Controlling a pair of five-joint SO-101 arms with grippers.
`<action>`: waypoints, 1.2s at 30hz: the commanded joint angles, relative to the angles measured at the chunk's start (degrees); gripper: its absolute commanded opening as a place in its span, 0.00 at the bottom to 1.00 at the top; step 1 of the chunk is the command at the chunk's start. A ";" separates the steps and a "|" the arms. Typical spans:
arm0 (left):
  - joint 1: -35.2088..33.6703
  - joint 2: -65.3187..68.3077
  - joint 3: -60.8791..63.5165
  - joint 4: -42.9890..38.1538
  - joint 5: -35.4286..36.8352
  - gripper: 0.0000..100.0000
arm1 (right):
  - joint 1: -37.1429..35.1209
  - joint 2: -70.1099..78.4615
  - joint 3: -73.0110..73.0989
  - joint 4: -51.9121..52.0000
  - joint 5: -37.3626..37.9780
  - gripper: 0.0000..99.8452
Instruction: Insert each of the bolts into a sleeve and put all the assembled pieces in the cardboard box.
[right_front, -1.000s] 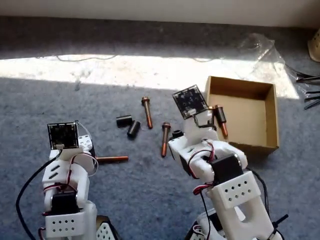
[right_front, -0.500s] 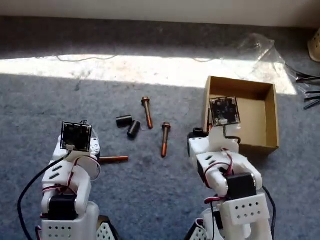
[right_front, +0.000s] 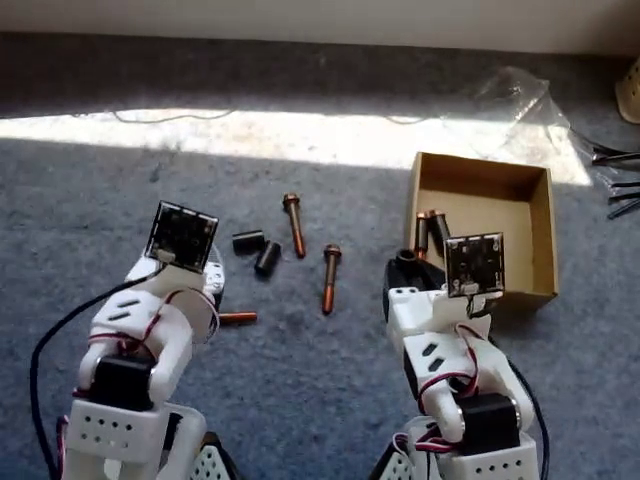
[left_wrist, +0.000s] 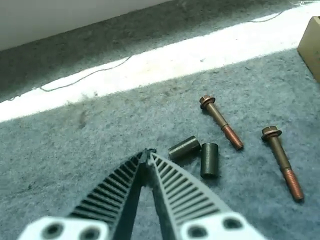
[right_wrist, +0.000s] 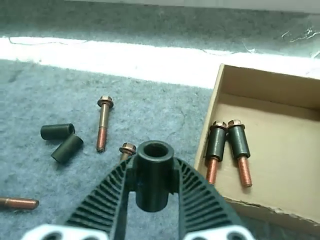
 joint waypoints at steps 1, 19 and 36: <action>4.26 14.55 -11.56 -0.18 0.62 0.02 | 1.89 -0.57 0.66 -1.98 -0.53 0.00; 11.21 66.42 -43.56 0.18 16.70 0.02 | 5.76 -0.66 9.98 -10.59 -5.36 0.00; 17.10 91.56 -66.15 5.80 35.16 0.02 | 5.58 -0.66 10.51 -10.33 -5.27 0.00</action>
